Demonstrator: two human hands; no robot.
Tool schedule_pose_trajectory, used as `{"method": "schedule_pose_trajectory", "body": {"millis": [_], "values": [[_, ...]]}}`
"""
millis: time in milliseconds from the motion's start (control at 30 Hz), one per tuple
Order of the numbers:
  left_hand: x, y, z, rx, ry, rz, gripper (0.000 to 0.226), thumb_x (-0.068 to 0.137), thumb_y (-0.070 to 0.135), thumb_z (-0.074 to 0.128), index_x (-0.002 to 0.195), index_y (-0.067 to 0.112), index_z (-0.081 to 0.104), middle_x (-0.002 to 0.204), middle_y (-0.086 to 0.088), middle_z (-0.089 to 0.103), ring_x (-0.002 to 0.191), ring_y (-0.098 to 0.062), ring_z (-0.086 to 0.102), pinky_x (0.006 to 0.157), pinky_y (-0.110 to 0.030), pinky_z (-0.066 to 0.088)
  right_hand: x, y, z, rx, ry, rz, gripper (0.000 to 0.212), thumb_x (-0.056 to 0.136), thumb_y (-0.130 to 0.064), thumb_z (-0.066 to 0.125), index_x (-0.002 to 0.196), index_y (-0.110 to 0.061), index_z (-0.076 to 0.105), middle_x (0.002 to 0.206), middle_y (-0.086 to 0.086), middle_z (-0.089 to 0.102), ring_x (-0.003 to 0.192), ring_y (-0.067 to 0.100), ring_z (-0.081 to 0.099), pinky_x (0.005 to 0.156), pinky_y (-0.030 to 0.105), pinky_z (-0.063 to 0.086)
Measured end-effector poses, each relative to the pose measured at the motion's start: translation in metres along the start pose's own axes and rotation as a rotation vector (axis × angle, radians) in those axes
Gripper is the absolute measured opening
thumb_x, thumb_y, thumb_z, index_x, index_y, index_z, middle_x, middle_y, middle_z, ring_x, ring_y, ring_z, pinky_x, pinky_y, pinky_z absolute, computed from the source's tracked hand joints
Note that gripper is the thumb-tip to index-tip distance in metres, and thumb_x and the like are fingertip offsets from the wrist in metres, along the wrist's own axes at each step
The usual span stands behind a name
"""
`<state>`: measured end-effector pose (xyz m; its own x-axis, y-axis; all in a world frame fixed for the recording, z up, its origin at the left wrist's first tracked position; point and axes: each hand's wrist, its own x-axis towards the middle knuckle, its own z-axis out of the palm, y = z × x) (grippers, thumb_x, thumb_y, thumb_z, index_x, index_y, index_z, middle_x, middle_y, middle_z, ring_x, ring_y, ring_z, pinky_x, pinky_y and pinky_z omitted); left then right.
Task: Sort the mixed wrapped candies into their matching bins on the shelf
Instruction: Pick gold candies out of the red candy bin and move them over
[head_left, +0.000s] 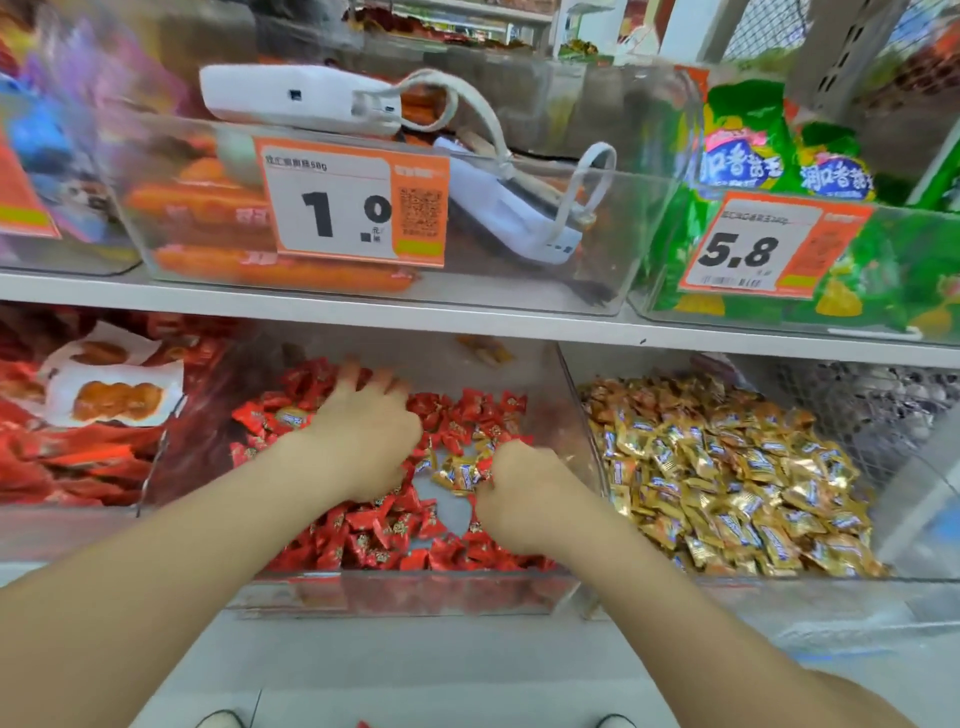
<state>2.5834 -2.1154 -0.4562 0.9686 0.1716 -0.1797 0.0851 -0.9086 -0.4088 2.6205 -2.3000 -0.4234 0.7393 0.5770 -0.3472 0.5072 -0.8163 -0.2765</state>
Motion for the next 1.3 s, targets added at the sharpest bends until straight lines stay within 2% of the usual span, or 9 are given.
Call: {"method": "schedule_pose_trajectory", "body": {"millis": [167, 300, 400, 633, 800, 900, 1033, 1133, 1300], "values": [[0.022, 0.026, -0.003, -0.456, 0.072, 0.082, 0.019, 0.083, 0.028, 0.073, 0.092, 0.013, 0.064, 0.111, -0.011, 0.061, 0.113, -0.034, 0.061, 0.093, -0.042, 0.053, 0.054, 0.0, 0.016, 0.158, 0.176, 0.065, 0.055, 0.095, -0.023, 0.067, 0.139, 0.002, 0.046, 0.143, 0.023, 0.048, 0.135, 0.041, 0.045, 0.112, 0.042, 0.038], [0.028, 0.024, 0.001, -0.362, -0.259, -0.092, 0.087, 0.07, 0.062, 0.086, 0.133, 0.01, 0.057, 0.139, -0.017, 0.048, 0.132, -0.04, 0.043, 0.106, -0.043, 0.045, 0.086, 0.0, 0.027, 0.306, 0.012, 0.175, 0.093, 0.095, -0.036, 0.067, 0.166, -0.009, 0.012, 0.169, 0.023, 0.014, 0.154, 0.043, 0.022, 0.124, 0.047, 0.031], [0.038, 0.012, 0.004, -0.425, -0.251, -0.054, 0.086, 0.064, 0.064, 0.09, 0.125, 0.013, 0.058, 0.129, -0.009, 0.055, 0.119, -0.031, 0.053, 0.096, -0.037, 0.051, 0.097, -0.004, 0.028, 0.266, -0.082, 0.221, 0.103, 0.095, -0.033, 0.066, 0.167, -0.007, -0.004, 0.172, 0.022, 0.002, 0.158, 0.042, 0.009, 0.126, 0.046, 0.023], [0.045, 0.015, 0.017, -0.514, -0.088, -0.017, 0.067, 0.06, 0.05, 0.094, 0.107, 0.02, 0.056, 0.109, 0.001, 0.063, 0.1, -0.022, 0.06, 0.076, -0.031, 0.042, 0.097, -0.01, 0.025, 0.452, -0.146, 0.207, 0.084, 0.076, 0.005, 0.078, 0.15, -0.003, 0.04, 0.126, 0.014, 0.059, 0.113, 0.029, 0.06, 0.09, 0.036, 0.057], [0.029, -0.006, 0.017, -0.653, -0.083, 0.024, 0.047, 0.065, 0.032, 0.091, 0.09, 0.018, 0.055, 0.087, 0.003, 0.057, 0.078, -0.019, 0.056, 0.061, -0.033, 0.044, 0.088, -0.007, 0.022, 0.805, -0.215, 0.159, 0.101, 0.071, 0.016, 0.076, 0.158, -0.016, 0.037, 0.138, 0.01, 0.054, 0.12, 0.023, 0.05, 0.097, 0.035, 0.049], [0.013, -0.027, 0.013, -0.733, -0.017, 0.014, 0.05, 0.068, 0.032, 0.091, 0.105, 0.019, 0.061, 0.102, 0.004, 0.064, 0.093, -0.019, 0.062, 0.079, -0.034, 0.054, 0.079, -0.007, 0.017, 0.935, -0.164, 0.007, 0.112, 0.052, 0.012, 0.083, 0.154, -0.016, 0.046, 0.129, 0.009, 0.066, 0.119, 0.026, 0.064, 0.106, 0.043, 0.054], [-0.025, -0.051, 0.008, -0.795, 0.036, 0.046, 0.06, 0.072, 0.037, 0.094, 0.123, 0.034, 0.062, 0.113, 0.016, 0.063, 0.106, -0.006, 0.06, 0.095, -0.027, 0.048, 0.062, -0.006, 0.01, 0.885, -0.197, -0.197, 0.101, 0.05, 0.006, 0.089, 0.14, -0.03, 0.06, 0.133, 0.018, 0.067, 0.111, 0.035, 0.073, 0.101, 0.052, 0.058], [-0.044, -0.059, 0.013, -0.761, 0.041, 0.045, 0.048, 0.077, 0.04, 0.09, 0.118, 0.04, 0.065, 0.111, 0.019, 0.063, 0.107, -0.005, 0.059, 0.099, -0.031, 0.048, 0.047, -0.005, 0.009, 0.705, -0.229, -0.312, 0.08, 0.068, 0.007, 0.09, 0.132, -0.034, 0.063, 0.115, 0.007, 0.067, 0.088, 0.018, 0.075, 0.085, 0.035, 0.061], [-0.058, -0.06, 0.016, -0.8, 0.167, -0.01, 0.045, 0.078, 0.044, 0.089, 0.114, 0.043, 0.062, 0.104, 0.018, 0.063, 0.088, -0.005, 0.056, 0.075, -0.012, 0.038, 0.039, -0.003, 0.011, 0.448, -0.088, -0.302, 0.03, 0.084, -0.007, 0.084, 0.105, -0.027, 0.075, 0.091, -0.001, 0.067, 0.066, 0.006, 0.059, 0.061, 0.02, 0.051]]}}
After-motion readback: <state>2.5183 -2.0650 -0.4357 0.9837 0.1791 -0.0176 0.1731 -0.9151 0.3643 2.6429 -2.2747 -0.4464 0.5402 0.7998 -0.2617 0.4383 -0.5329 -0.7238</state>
